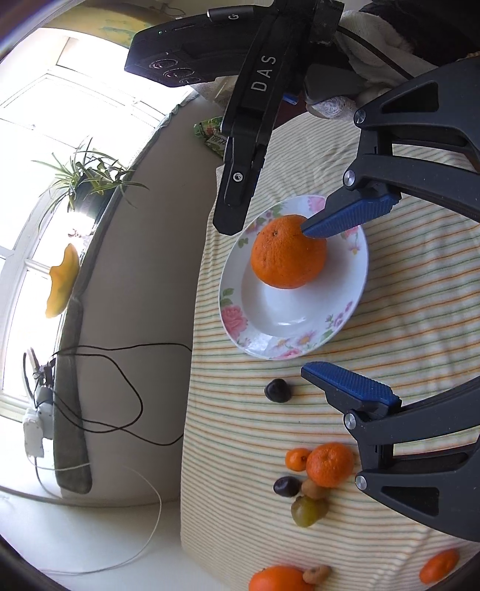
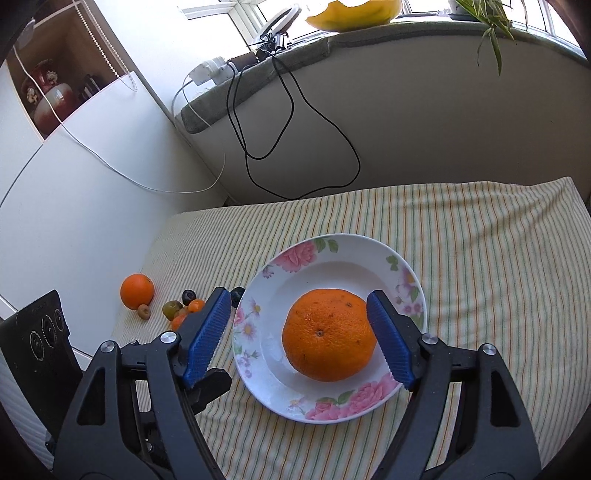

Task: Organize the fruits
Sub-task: 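Lower the orange onto the plate and open the right tool, then grasp a small tangerine with the left tool while the right tool grasps another tangerine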

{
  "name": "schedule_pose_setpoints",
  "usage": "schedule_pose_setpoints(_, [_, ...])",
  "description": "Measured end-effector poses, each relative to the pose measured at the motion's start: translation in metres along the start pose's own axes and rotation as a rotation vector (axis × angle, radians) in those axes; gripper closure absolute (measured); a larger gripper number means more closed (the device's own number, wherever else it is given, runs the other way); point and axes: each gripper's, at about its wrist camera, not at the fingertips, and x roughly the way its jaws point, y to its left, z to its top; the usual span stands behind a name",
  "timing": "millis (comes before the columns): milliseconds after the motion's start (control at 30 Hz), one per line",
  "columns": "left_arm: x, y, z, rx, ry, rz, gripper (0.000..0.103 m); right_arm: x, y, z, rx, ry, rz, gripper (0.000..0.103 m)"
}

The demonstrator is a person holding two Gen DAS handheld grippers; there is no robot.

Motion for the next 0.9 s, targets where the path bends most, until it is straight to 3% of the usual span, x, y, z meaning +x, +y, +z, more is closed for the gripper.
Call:
schedule_pose_setpoints(267, [-0.046, 0.025, -0.017, 0.003, -0.101, 0.055, 0.034, -0.003, 0.032, -0.009, -0.135, -0.007, -0.004, 0.018])
schedule_pose_setpoints(533, [-0.088, 0.071, -0.046, -0.096, -0.151, 0.118, 0.034, -0.002, 0.078, -0.028, -0.278, -0.041, 0.014, 0.018])
schedule_pose_setpoints(900, [-0.131, 0.126, -0.092, -0.164, -0.179, 0.291, 0.035, 0.037, 0.13, -0.059, -0.4, 0.037, 0.064, 0.018])
